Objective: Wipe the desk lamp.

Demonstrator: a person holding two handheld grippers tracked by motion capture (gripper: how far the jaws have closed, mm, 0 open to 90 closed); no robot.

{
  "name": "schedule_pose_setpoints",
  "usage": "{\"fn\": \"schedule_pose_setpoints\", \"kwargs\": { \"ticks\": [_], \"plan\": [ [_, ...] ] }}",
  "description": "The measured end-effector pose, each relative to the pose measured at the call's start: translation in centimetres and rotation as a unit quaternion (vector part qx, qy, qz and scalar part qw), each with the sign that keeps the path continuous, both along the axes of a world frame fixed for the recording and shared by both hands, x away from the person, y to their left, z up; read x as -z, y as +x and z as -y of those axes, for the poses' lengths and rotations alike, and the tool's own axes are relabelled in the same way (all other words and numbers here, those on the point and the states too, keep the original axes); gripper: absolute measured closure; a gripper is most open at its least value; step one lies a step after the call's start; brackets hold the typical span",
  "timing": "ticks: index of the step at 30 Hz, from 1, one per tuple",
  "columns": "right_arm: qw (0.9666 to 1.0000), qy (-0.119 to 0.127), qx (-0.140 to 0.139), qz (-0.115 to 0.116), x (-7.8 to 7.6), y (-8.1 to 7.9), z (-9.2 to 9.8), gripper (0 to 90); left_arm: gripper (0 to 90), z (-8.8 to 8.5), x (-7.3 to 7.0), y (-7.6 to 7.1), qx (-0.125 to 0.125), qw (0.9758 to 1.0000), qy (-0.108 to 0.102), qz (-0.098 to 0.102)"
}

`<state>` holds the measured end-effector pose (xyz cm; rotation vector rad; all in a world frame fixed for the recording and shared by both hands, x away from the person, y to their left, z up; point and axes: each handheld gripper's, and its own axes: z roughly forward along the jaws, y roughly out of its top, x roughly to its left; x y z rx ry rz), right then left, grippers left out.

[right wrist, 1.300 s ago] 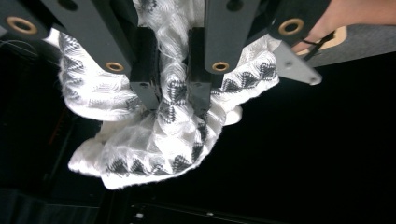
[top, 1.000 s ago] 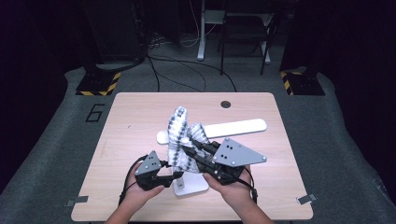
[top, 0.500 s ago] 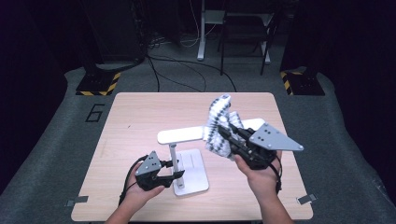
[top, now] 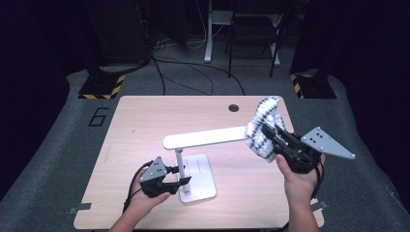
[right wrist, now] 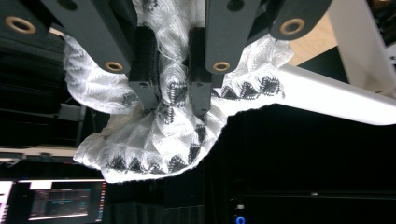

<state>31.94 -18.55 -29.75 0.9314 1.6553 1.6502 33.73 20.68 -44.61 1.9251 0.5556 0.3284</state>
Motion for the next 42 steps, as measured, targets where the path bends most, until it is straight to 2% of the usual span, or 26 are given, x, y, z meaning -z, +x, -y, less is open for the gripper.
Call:
{"fn": "schedule_pose_setpoints", "kwargs": {
  "ticks": [4, 5, 6, 9, 11, 14, 15, 19, 24, 29, 30, 36, 42],
  "plan": [
    [0.9999, 0.008, 0.007, -0.002, 0.1, 0.0, 0.7, 78.1, 52.5, 0.0, 0.0, 0.0, -0.003, 1.0000, -0.002, 0.001],
    [0.9999, 0.013, 0.006, -0.003, 0.1, 0.0, 0.8, 78.1, 52.5, 0.0, 0.0, 0.0, -0.003, 1.0000, -0.001, 0.000],
    [0.9999, 0.015, 0.006, -0.004, 0.2, 0.0, 0.7, 78.1, 52.4, 0.0, 0.0, 0.0, 0.000, 1.0000, -0.004, -0.009],
    [0.9999, 0.015, 0.006, 0.001, 0.3, -0.1, 0.3, 78.1, 52.4, -0.1, 0.0, 0.0, 0.000, 1.0000, -0.001, -0.005],
    [0.9999, 0.012, 0.001, 0.006, 0.4, -0.2, 0.0, 78.1, 52.3, 0.0, 0.1, 0.0, -0.002, 0.9999, -0.007, -0.008],
    [0.9998, 0.011, -0.014, 0.002, 0.4, -0.6, -1.0, 78.0, 52.3, -0.1, 0.1, 0.0, 0.003, 0.9999, -0.005, -0.011],
    [0.9997, 0.002, -0.025, 0.007, 0.4, -0.8, -1.6, 78.0, 52.2, -0.1, 0.1, 0.0, 0.002, 1.0000, -0.006, -0.007],
    [0.9990, -0.003, -0.044, 0.012, 0.4, -1.1, -2.5, 77.9, 52.1, 0.0, 0.1, 0.0, -0.003, 0.9999, -0.010, -0.006],
    [0.9947, -0.012, -0.100, 0.022, 0.8, -1.7, -4.0, 77.7, 52.1, -0.1, 0.2, 0.1, 0.000, 0.9999, -0.011, -0.008],
    [0.9916, -0.016, -0.126, 0.022, 1.2, -2.1, -5.0, 77.5, 52.1, -0.1, 0.1, 0.0, -0.001, 0.9999, -0.009, -0.008],
    [0.9905, -0.017, -0.135, 0.021, 1.3, -2.2, -5.4, 77.3, 52.1, 0.0, 0.2, 0.0, -0.005, 0.9999, -0.014, -0.007],
    [0.9854, -0.028, -0.166, 0.029, 2.0, -2.8, -7.1, 76.1, 52.2, 0.0, 0.0, 0.0, -0.001, 0.9999, -0.003, -0.011],
    [0.9812, -0.036, -0.186, 0.036, 2.6, -3.0, -8.2, 75.8, 52.3, 0.2, -0.2, 0.3, -0.006, 1.0000, 0.005, -0.005]
  ]
}}
